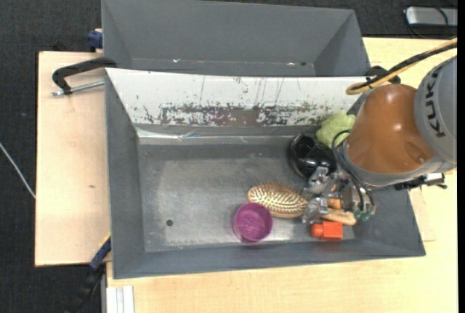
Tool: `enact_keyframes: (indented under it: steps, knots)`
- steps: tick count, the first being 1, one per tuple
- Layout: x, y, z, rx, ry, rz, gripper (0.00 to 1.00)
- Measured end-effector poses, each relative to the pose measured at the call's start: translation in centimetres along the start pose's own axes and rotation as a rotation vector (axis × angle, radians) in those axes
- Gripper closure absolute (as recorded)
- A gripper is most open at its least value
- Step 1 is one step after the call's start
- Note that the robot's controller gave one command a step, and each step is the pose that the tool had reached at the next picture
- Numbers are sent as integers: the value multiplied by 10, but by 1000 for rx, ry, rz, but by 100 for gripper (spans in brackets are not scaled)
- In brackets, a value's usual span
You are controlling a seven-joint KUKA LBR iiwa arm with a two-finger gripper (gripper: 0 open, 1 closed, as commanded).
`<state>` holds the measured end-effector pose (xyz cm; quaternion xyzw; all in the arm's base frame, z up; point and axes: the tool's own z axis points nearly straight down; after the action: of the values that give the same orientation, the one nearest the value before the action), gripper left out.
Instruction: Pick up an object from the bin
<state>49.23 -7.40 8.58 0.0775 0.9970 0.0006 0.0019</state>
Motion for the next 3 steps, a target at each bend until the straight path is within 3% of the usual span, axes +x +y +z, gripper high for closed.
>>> enact_keyframes:
  steps: [3]
  knots:
    - [0, 0, -27, 0, 3, 0, 100]
